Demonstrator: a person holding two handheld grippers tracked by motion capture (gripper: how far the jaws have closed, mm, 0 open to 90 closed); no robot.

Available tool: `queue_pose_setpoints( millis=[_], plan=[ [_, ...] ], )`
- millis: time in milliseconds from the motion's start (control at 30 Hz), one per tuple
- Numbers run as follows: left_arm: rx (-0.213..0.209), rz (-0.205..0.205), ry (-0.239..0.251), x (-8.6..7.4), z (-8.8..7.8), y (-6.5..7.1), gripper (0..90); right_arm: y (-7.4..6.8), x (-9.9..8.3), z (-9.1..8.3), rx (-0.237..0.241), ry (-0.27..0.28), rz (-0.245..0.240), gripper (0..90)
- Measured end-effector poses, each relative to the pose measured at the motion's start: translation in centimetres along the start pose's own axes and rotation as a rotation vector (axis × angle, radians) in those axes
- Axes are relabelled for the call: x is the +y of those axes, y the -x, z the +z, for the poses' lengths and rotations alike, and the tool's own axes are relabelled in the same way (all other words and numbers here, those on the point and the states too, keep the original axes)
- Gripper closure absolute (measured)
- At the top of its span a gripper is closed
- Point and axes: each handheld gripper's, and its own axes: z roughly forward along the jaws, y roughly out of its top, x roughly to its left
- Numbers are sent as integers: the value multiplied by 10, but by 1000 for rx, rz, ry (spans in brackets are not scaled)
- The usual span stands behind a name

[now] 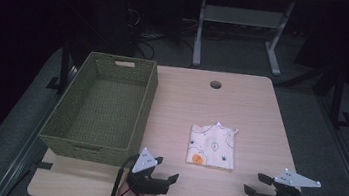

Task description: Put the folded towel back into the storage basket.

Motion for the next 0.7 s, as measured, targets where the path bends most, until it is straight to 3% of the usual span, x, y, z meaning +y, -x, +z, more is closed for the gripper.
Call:
queue_pose_setpoints(
  millis=[200, 367, 467, 700],
  plan=[
    [-24, -41, 23, 9, 5, 0, 233, 1, 4, 2, 8, 7, 30, 285],
    [-39, -38, 24, 22, 13, 3, 233, 1, 17, 3, 12, 24, 20, 286],
    [-51, -50, 25, 29, 18, 3, 233, 5, 25, 6, 24, 33, 37, 292],
    [-64, -34, 2, 50, 36, 4, 233, 14, 37, 10, 34, 17, 63, 294]
  ],
)
